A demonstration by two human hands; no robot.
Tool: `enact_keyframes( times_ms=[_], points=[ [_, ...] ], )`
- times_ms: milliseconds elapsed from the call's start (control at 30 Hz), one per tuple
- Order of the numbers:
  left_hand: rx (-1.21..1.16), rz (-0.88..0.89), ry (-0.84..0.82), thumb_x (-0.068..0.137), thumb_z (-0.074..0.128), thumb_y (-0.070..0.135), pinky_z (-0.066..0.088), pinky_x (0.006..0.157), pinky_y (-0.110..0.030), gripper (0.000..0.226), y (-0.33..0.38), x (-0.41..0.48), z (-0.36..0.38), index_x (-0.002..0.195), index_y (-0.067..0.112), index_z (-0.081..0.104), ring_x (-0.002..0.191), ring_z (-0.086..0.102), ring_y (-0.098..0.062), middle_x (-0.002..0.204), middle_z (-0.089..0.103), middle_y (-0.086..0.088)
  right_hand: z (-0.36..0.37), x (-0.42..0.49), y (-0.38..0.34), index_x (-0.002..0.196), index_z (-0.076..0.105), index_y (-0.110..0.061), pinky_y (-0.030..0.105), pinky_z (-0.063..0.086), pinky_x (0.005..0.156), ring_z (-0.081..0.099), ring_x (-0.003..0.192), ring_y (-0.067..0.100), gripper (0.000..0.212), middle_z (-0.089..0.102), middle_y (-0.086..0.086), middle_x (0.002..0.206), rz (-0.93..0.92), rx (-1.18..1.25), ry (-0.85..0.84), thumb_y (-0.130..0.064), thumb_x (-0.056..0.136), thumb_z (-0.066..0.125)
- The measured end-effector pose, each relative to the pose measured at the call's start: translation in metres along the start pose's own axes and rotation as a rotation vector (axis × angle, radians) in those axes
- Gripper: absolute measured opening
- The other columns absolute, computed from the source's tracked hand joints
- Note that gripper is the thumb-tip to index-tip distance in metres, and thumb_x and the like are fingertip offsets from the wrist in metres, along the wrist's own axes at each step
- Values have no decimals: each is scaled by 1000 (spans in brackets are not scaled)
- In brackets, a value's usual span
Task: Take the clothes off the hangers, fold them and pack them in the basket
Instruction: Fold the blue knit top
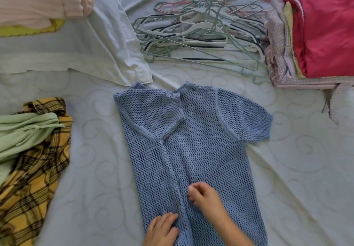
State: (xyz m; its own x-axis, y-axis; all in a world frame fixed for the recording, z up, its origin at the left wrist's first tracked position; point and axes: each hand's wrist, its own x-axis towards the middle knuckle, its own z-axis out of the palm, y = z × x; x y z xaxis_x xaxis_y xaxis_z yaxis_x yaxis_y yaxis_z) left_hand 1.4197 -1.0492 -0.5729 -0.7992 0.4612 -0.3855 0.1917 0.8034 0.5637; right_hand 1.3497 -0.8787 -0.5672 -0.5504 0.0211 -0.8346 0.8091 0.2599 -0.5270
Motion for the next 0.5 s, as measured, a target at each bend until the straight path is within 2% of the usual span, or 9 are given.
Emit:
enact_keyframes(
  times_ms=[67, 133, 167, 233, 267, 333, 367, 433, 500],
  points=[
    [-33, -53, -89, 77, 43, 41, 40, 74, -11, 8, 8, -3, -11, 72, 35, 42, 89, 55, 7, 98, 55, 22, 12, -6, 5, 84, 61, -15, 23, 48, 59, 59, 67, 10, 8, 64, 0, 77, 82, 50, -34, -18, 91, 58],
    [-100, -221, -191, 76, 41, 45, 37, 58, -7, 18, 5, -11, 8, 71, 36, 26, 61, 48, 14, 68, 49, 24, 10, -10, -3, 84, 60, -12, 20, 46, 53, 59, 62, 9, 11, 65, 2, 77, 93, 116, -25, -17, 93, 55],
    [-154, -267, -350, 76, 38, 50, 35, 56, -9, 24, -2, -21, 23, 70, 36, 19, 50, 44, 13, 59, 41, 26, 2, -9, -9, 85, 59, -11, 19, 43, 49, 59, 59, 9, 12, 65, 2, 75, 59, 141, 39, -17, 94, 54],
    [-139, -329, -605, 83, 5, 73, 34, 73, -8, 37, -26, -28, 50, 73, 42, 23, 65, 53, 15, 77, 36, 46, -25, 1, -22, 88, 58, -11, 22, 42, 50, 57, 61, 13, 9, 63, 4, 77, -54, 219, 296, -17, 93, 54],
    [-182, -288, -563, 64, -15, 88, 33, 87, -9, 67, -33, -24, 55, 79, 45, 35, 91, 57, 10, 87, 29, 56, -46, 11, -28, 93, 57, -9, 25, 43, 56, 56, 67, 17, 8, 61, 7, 81, -113, 242, 449, -17, 92, 56],
    [-155, -208, -389, 42, -11, 97, 33, 105, -23, 106, -20, 10, 24, 107, 41, 50, 123, 44, -5, 100, 37, 49, -90, 32, -44, 98, 57, -2, 28, 41, 68, 52, 76, 20, 29, 57, 10, 85, -164, 255, 700, -26, 83, 67],
    [-168, -136, -315, 56, 4, 92, 36, 103, -24, 92, -9, 28, -2, 118, 37, 46, 125, 43, -7, 116, 44, 39, -111, 43, -50, 94, 58, -1, 26, 42, 66, 51, 74, 18, 37, 57, 10, 83, -166, 316, 752, -32, 78, 69],
    [-34, -25, 184, 80, 27, 72, 36, 105, -29, 70, -1, 61, -40, 133, 29, 39, 130, 38, -11, 141, 40, 14, -141, 66, -63, 85, 57, -9, 20, 47, 50, 56, 63, 15, 24, 58, 6, 80, -88, 624, 716, -29, 81, 68],
    [36, -125, 300, 90, 19, 65, 14, 113, -35, 72, -8, 98, -61, 144, 18, 26, 139, 20, -16, 153, 24, -1, -157, 79, -74, 79, 53, -18, 13, 42, 35, 58, 44, 6, 17, 58, -1, 76, 13, 904, 626, -26, 87, 64]
  ],
)
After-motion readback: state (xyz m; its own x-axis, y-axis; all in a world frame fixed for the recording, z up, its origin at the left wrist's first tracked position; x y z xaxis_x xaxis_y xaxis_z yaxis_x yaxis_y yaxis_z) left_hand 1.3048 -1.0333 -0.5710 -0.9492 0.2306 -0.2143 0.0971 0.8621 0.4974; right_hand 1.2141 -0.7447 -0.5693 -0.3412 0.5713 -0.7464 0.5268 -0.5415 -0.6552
